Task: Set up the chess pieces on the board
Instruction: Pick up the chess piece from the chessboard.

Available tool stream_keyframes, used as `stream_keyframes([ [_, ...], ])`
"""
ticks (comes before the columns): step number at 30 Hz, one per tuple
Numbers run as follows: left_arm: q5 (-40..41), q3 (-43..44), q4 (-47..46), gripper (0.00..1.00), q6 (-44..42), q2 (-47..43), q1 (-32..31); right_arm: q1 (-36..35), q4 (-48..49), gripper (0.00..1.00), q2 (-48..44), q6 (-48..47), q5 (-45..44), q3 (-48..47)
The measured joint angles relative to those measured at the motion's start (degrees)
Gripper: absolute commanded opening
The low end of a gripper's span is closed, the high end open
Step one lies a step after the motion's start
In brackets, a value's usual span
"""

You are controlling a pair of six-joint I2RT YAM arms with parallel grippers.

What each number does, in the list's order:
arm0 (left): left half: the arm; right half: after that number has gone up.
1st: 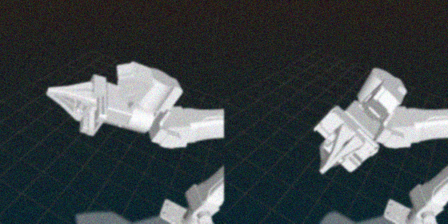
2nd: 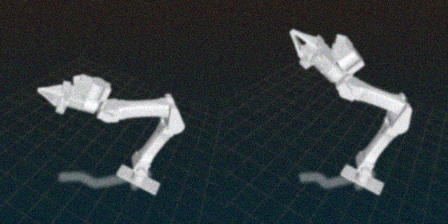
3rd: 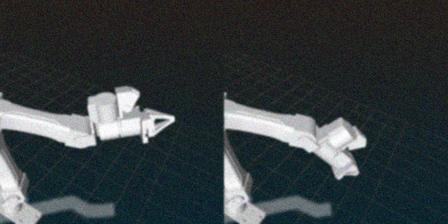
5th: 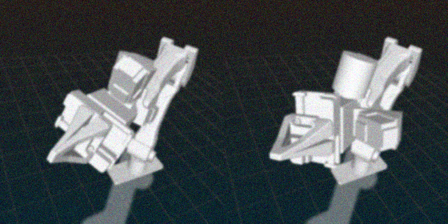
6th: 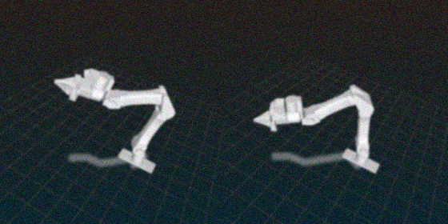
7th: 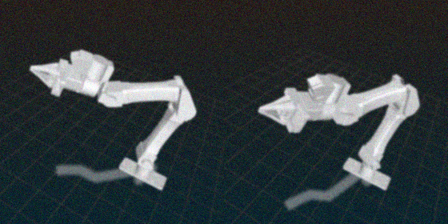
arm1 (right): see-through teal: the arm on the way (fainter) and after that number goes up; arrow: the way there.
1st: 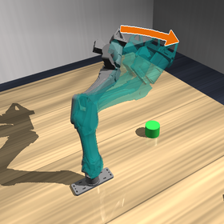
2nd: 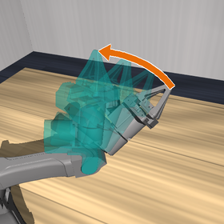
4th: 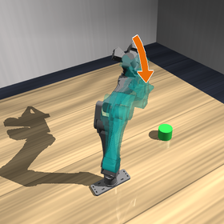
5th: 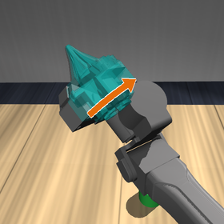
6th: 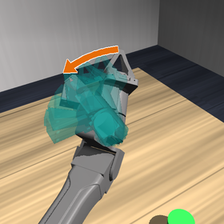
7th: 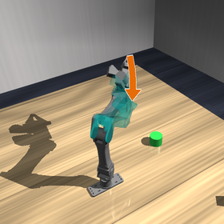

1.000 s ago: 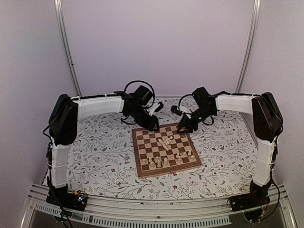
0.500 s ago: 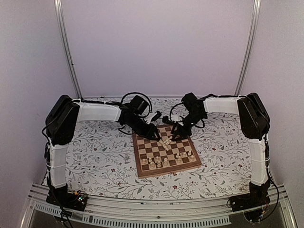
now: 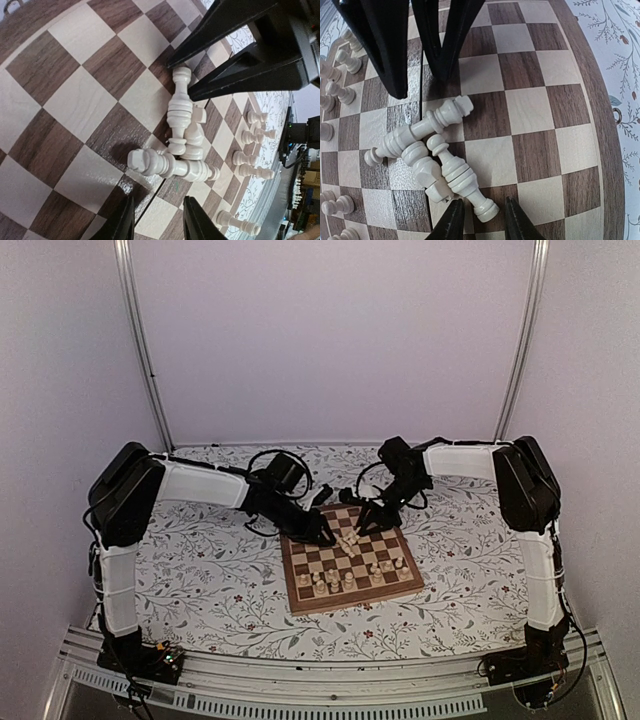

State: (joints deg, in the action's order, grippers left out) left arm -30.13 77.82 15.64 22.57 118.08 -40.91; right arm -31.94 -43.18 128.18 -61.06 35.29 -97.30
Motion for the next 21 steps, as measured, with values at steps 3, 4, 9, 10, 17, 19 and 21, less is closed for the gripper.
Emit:
stream_keyframes([
  [3, -0.52, -0.20, -0.76, 0.35, 1.07, 0.00, 0.00, 0.00, 0.33, 0.20, -0.02, 0.22, 0.61, 0.48],
  [4, -0.57, -0.20, -1.27, 0.35, 1.33, 0.00, 0.00, 0.00, 0.63, 0.17, -0.11, 0.28, 0.83, 0.83],
  [9, -0.55, -0.20, -2.84, 0.32, 3.28, 0.00, 0.04, 0.00, 2.38, 0.10, -1.62, 1.79, 1.11, 3.30],
  [10, -0.55, -0.20, -3.45, 0.31, 3.91, 0.00, 0.04, -0.02, 2.54, 0.09, -2.03, 2.38, 1.01, 3.80],
  [17, -0.61, -2.99, -11.82, 0.20, 8.70, -1.57, 0.07, 0.09, 2.23, 0.07, -4.11, 6.12, 0.04, 6.23],
  [19, -1.53, -3.69, -14.36, 0.18, 9.79, -2.27, 0.07, 0.09, 2.03, 0.07, -4.68, 6.93, -0.33, 6.69],
  [21, -3.30, -3.74, -17.18, 0.16, 10.80, -2.36, 0.04, 0.09, 1.84, 0.07, -5.27, 7.63, -0.50, 7.04],
])
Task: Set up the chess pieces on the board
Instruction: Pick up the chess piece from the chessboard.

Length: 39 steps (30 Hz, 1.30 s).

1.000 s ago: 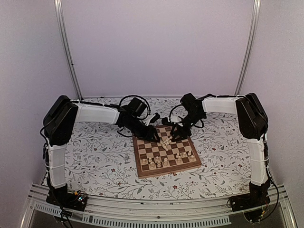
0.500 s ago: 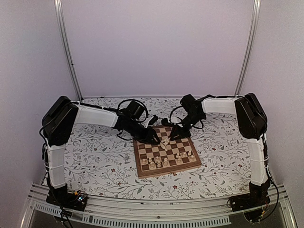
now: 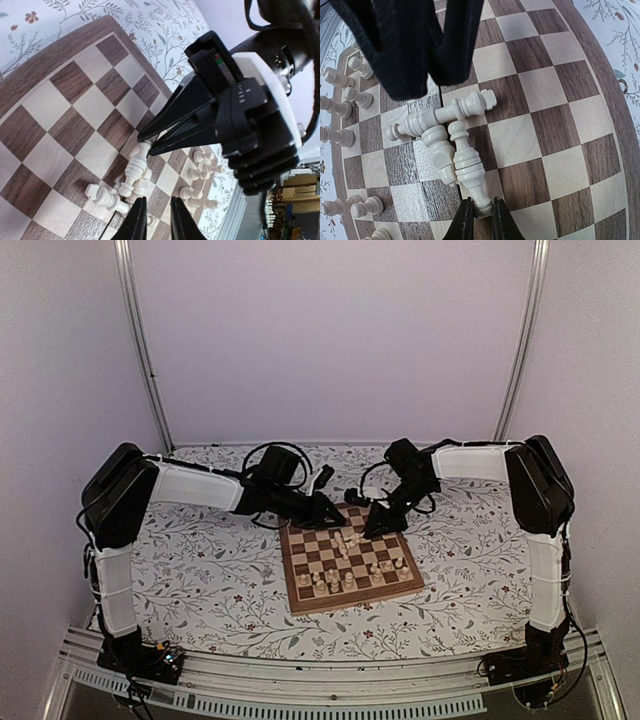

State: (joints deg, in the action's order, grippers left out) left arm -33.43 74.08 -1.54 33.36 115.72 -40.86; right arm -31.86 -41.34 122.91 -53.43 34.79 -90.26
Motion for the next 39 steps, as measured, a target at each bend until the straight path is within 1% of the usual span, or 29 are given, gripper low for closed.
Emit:
stream_keyframes([
  [5, -3.63, 0.02, -4.57, 0.13, 2.34, 0.26, -0.02, 0.02, -0.02, 0.06, -1.51, 1.62, 0.02, 0.04],
  [9, -5.62, 1.84, -5.27, 0.12, 3.80, 2.99, -0.46, 0.04, 0.07, 0.06, -1.73, 2.51, 0.02, 0.07],
  [18, -5.09, 1.92, -4.11, 0.11, 6.08, 7.21, -0.59, 0.04, 0.17, 0.06, -1.73, 3.52, 0.17, 0.13],
  [23, -4.63, 2.27, -3.30, 0.12, 6.21, 8.44, -0.61, 0.04, -0.83, 0.06, -2.01, 3.26, 1.86, 0.13],
  [33, -4.28, 3.82, -2.69, 0.12, 5.88, 9.46, -0.66, 0.04, -4.26, 0.06, -9.35, 3.08, 7.45, -1.07],
  [36, -4.24, 3.87, -2.67, 0.15, 5.51, 9.44, -0.63, 0.04, -4.50, 0.06, -10.23, 3.37, 8.46, -1.88],
  [39, -3.89, 3.65, -2.62, 0.22, 4.31, 8.72, -0.63, 0.04, -4.66, 0.06, -10.23, 3.82, 8.41, -2.03],
])
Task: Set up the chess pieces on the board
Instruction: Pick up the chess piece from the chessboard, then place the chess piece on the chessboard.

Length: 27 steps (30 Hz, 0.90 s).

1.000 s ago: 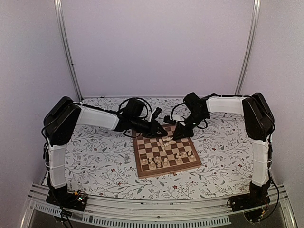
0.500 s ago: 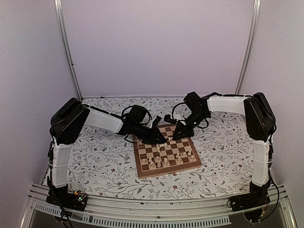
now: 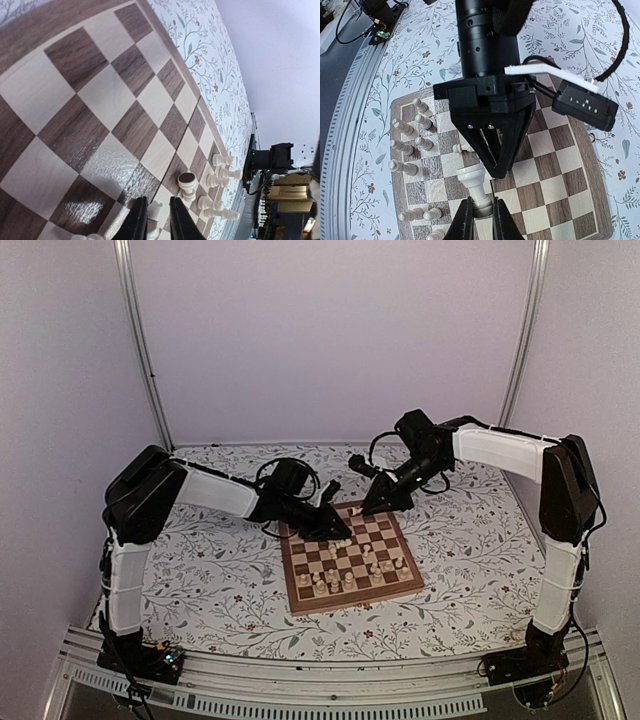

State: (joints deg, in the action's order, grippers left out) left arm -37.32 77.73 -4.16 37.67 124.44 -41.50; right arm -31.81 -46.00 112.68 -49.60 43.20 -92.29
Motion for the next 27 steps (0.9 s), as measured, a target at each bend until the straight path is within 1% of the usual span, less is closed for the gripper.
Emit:
stream_keyframes([
  [3, 0.63, -1.55, -0.70, 0.30, -1.16, -3.08, 0.00, 0.00, 0.09, 0.07, 0.00, 0.85, -1.16, 0.00],
  [8, 0.28, -4.39, -4.17, 0.37, -2.27, -11.13, 0.00, 0.00, 1.03, 0.07, -0.02, 2.51, -5.22, 0.00],
  [12, -1.68, -4.31, -7.52, 0.42, -2.54, -13.55, -0.02, -0.09, 1.90, 0.07, -0.22, 3.39, -7.76, 0.00],
  [16, -2.67, -4.26, -7.96, 0.43, -1.97, -13.07, -0.07, -0.20, 2.38, 0.08, -0.70, 3.89, -8.57, -0.02],
  [22, -1.22, -4.26, -7.13, 0.43, -1.51, -12.63, -0.13, -0.61, 2.34, 0.08, -1.81, 4.07, -7.96, -0.07],
  [25, -0.74, -4.26, -7.08, 0.41, -1.22, -12.61, -0.13, -0.83, 2.34, 0.09, -2.62, 4.04, -7.67, -0.07],
  [27, -0.79, -4.24, -7.10, 0.38, -0.92, -12.44, -0.13, -0.98, 2.34, 0.09, -3.02, 4.04, -7.45, -0.09],
])
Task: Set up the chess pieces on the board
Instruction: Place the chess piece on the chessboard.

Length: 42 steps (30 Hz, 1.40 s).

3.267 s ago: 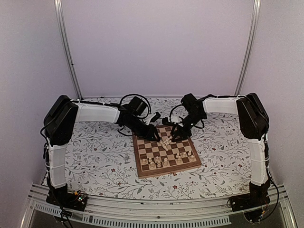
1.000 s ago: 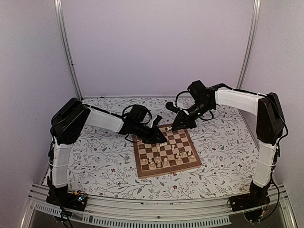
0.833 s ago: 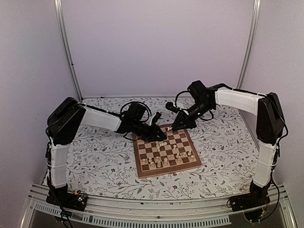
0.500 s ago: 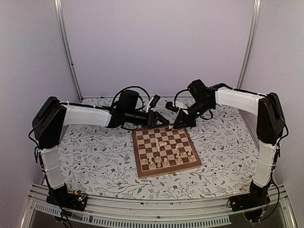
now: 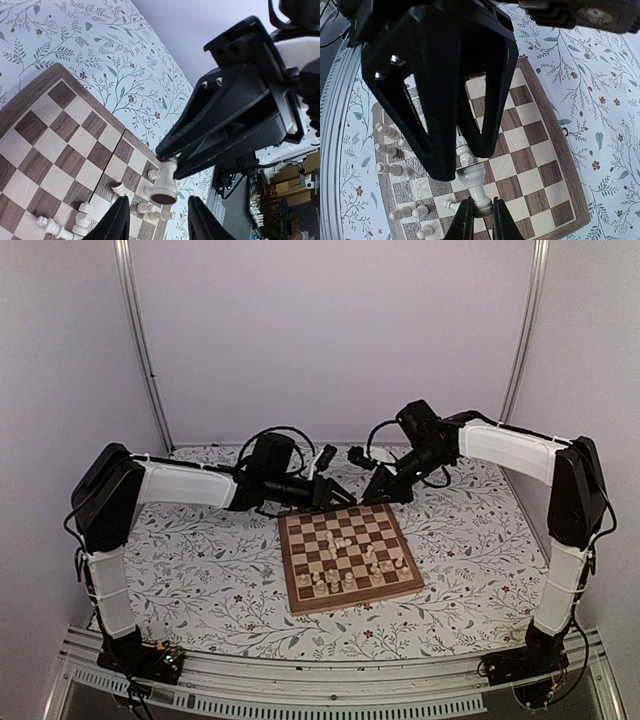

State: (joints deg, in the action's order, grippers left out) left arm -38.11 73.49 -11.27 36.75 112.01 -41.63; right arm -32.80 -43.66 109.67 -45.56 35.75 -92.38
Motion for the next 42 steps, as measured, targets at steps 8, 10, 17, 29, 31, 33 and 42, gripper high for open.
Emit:
stream_keyframes([
  [8, -1.86, 0.04, -1.18, 0.16, 1.70, 0.92, -0.26, -0.92, -0.02, 0.10, -0.50, 0.20, -0.39, -0.04],
  [10, -2.29, 0.04, -1.49, 0.11, 1.99, 0.96, -0.33, -1.07, -0.11, 0.11, -0.50, 0.39, -0.61, -0.04],
  [17, -3.23, -0.42, -2.95, 0.03, 2.67, 0.96, -0.31, -1.07, -0.98, 0.29, -0.55, 1.01, -0.68, -0.59],
  [29, 0.79, -12.24, -19.23, 0.04, 3.80, -5.03, -0.83, 10.23, 20.52, 0.54, -7.19, 32.02, 24.68, 7.78],
  [31, 2.32, -12.39, -22.58, 0.04, 3.76, -6.08, -1.18, 12.35, 25.38, 0.57, -7.30, 38.56, 27.98, 10.34],
  [33, 3.37, -12.39, -25.18, 0.04, 3.72, -6.58, -1.51, 12.41, 31.89, 0.58, -7.23, 46.80, 31.30, 13.88],
  [42, 4.72, -11.21, -28.65, 0.04, 3.91, -6.12, -1.90, 8.37, 47.34, 0.57, -6.99, 67.87, 39.50, 19.34],
])
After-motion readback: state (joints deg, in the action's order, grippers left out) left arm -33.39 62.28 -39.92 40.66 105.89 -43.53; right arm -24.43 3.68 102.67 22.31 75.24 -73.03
